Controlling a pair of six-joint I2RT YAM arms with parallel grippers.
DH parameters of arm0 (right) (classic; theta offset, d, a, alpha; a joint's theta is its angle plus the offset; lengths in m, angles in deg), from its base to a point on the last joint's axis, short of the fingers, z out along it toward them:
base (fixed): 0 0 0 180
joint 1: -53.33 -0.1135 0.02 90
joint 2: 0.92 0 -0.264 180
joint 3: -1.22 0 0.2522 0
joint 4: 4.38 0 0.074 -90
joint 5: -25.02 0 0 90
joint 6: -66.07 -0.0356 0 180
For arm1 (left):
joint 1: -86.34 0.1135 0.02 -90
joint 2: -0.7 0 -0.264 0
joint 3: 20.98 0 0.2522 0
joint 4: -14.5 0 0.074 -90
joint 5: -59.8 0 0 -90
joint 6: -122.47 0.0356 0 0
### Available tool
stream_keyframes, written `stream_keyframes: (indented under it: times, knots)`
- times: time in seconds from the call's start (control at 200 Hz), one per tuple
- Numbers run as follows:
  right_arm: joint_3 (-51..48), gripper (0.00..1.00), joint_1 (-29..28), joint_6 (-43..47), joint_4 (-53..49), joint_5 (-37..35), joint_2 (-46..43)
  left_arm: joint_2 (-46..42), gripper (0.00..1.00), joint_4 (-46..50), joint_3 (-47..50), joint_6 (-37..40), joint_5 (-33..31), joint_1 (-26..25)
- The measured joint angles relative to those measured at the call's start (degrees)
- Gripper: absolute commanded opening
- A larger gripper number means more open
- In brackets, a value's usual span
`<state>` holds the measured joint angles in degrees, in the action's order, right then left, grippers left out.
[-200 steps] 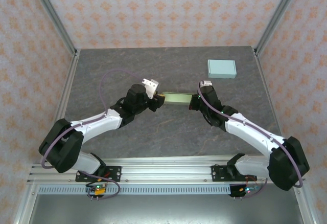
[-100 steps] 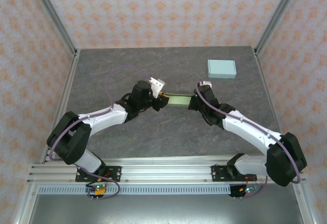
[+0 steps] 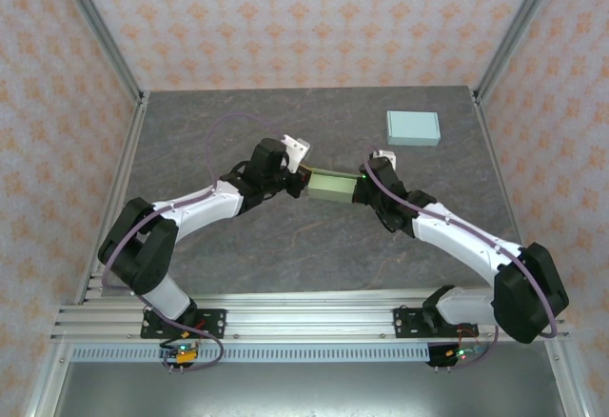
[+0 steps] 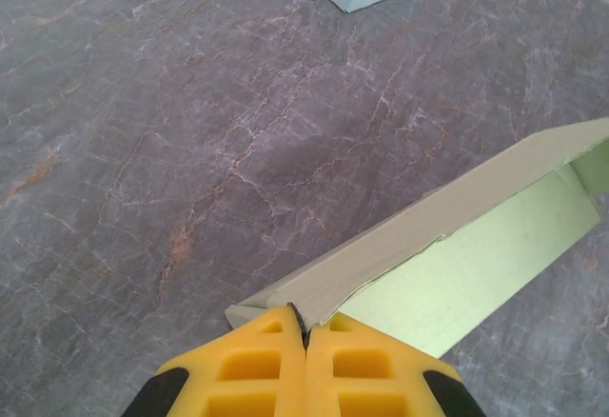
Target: Fold the paper box
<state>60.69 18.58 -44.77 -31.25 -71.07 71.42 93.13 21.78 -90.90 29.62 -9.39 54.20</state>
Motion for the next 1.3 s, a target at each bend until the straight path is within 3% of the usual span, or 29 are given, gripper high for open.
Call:
stream_keyframes:
  times: [0.506,0.856,0.931,1.141,1.301]
  knots:
    - [0.92,0.0,-2.08,-2.8,-0.15,-5.4,2.29,2.62,0.0,1.16,-2.99,-13.84,-1.92,-0.5]
    - [0.92,0.02,-2.1,-3.34,-0.22,-6.16,2.62,3.58,0.0,0.94,-3.21,-14.19,-5.03,-1.64]
    - [0.92,0.06,-2.1,-3.56,-0.22,-6.21,2.64,3.74,0.0,0.57,-3.02,-12.55,-7.17,-2.43]
    - [0.83,0.33,-2.36,-4.24,-0.15,-5.73,2.21,3.76,0.0,-5.95,0.59,-9.6,-12.37,-5.05]
    - [-2.93,0.53,-2.36,0.72,2.21,-2.34,-4.74,4.5,0.0,-10.45,2.45,-8.2,-14.58,-6.34]
